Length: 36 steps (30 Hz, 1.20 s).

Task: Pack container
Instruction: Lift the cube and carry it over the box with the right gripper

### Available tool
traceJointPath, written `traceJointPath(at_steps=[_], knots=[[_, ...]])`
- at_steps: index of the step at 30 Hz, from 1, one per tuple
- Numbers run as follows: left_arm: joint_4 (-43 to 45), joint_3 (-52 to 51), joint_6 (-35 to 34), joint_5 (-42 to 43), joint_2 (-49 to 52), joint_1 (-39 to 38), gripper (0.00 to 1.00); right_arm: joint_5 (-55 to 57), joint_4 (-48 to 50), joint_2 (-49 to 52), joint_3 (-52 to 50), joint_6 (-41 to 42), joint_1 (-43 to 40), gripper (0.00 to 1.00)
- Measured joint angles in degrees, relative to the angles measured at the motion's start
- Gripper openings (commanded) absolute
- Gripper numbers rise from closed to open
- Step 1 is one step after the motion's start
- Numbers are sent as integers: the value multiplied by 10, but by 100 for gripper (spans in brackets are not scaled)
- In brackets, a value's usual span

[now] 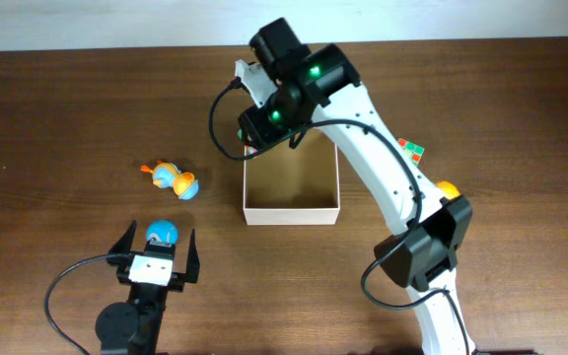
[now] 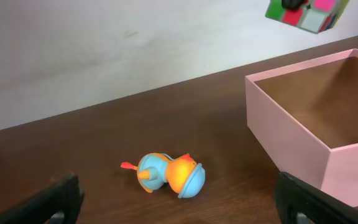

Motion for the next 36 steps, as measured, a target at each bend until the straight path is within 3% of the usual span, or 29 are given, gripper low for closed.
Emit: traceJointPath(at_steps=[7, 17, 36], knots=[[0, 0, 0, 0, 0, 0, 99, 93, 47, 0, -28, 127, 5, 40], [0, 0, 0, 0, 0, 0, 99, 121, 146, 0, -166, 272, 5, 40], [0, 0, 0, 0, 0, 0, 99, 125, 202, 14, -186, 340, 28, 40]])
